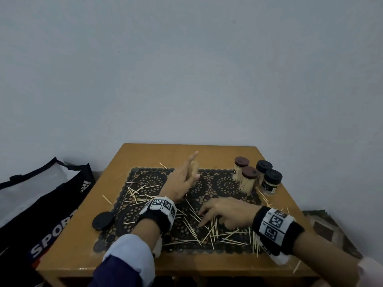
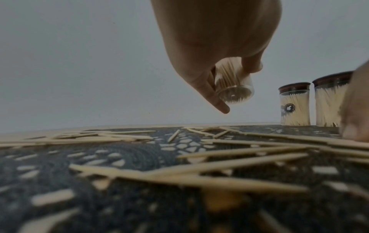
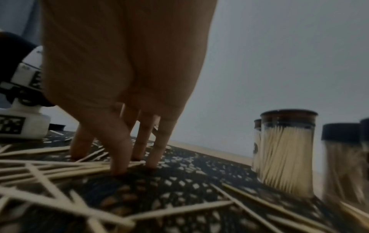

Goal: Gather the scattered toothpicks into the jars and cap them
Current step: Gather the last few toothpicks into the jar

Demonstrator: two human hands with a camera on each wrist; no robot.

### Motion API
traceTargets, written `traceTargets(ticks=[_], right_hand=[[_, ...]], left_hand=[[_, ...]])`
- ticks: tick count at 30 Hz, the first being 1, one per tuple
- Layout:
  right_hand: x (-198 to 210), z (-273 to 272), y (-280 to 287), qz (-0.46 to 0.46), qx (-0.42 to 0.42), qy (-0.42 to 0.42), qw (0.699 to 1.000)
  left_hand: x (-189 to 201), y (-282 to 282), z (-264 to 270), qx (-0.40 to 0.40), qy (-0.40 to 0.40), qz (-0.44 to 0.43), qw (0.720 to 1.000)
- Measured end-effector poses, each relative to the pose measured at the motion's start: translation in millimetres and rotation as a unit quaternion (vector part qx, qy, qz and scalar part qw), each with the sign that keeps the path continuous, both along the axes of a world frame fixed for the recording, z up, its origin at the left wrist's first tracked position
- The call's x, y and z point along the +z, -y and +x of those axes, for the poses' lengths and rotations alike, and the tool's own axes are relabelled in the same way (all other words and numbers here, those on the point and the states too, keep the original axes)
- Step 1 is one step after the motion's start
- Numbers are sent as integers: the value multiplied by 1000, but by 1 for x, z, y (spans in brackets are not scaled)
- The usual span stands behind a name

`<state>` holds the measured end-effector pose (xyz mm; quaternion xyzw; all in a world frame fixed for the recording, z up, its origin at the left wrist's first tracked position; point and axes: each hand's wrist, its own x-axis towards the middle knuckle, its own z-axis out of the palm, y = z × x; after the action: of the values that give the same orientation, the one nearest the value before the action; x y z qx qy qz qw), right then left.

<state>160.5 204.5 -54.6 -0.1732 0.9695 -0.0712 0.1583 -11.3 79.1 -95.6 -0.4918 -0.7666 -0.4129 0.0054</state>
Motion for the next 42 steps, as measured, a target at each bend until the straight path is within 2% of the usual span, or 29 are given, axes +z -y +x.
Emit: traceTargets(ticks=[7,14,19,24,29,33,42], right_hand=[[-14,6,-15,-28,-20,-66,997],[-18,19,-18,11,-24,-154,988],[-26,19,-17,18,14,-164,986],[-28,19,-22,12,10,-194,981],[-26,22,-24,29,-6,-187,982],[-25,22,-22,50,-18,-174,983],[-23,21,-18,80,-38,-147,985]], left_hand=[[12,22,11,15,-15,-33,999],[17,36,34,48,-36,-63,996],[11,36,49,46,-46,-88,994],[10,34,47,34,-30,-87,995],[4,39,38,35,7,-100,994],[4,35,39,12,7,-133,991],[4,35,39,-5,22,-135,991]])
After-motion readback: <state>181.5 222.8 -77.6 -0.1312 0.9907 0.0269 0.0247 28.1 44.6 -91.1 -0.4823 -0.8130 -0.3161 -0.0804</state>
